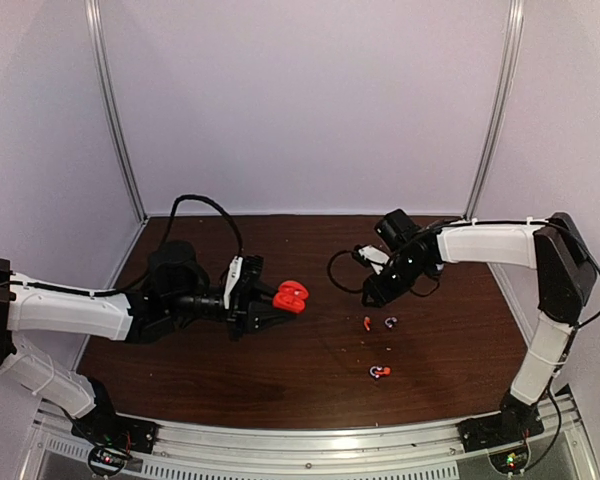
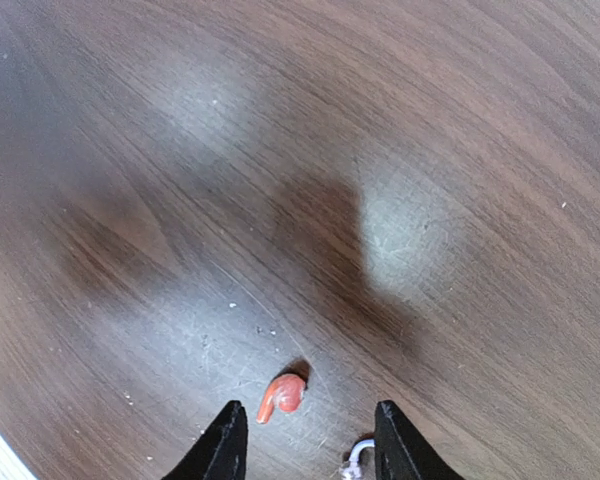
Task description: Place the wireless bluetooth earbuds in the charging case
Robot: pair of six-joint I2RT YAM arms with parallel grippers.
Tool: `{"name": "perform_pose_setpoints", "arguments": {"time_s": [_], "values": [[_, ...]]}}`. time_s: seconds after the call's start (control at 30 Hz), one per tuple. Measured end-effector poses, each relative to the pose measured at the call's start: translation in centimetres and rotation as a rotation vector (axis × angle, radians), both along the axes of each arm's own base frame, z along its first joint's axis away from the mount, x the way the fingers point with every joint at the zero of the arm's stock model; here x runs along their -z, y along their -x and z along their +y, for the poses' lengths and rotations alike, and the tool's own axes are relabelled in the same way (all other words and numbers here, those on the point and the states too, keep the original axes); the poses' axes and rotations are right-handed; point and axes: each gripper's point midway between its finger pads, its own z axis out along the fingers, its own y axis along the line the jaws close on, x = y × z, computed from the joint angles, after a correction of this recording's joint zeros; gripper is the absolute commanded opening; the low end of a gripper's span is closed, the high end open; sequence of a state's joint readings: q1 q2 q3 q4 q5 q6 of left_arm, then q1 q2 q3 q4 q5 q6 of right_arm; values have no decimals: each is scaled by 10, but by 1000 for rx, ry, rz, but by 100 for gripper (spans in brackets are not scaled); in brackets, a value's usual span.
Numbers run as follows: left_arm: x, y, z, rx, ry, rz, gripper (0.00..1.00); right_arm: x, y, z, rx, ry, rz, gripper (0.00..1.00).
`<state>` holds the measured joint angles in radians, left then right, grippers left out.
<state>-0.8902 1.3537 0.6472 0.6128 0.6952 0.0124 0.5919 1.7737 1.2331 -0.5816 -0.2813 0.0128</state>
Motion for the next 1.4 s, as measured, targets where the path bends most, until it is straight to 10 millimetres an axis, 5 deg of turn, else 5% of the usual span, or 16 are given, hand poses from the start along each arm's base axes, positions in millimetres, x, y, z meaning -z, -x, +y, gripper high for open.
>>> {"name": "perform_pose_setpoints", "arguments": {"time_s": [0.2, 0.83, 1.4], "values": [[-2, -1, -1, -1, -2, 1, 1, 24, 6, -7, -12, 60, 61, 42], [-4, -1, -1, -1, 1, -1, 1, 48, 23, 2, -66, 97, 128, 31], [-4, -3, -1, -9, 0, -2, 1, 52, 25, 8, -81, 104, 134, 24]]}}
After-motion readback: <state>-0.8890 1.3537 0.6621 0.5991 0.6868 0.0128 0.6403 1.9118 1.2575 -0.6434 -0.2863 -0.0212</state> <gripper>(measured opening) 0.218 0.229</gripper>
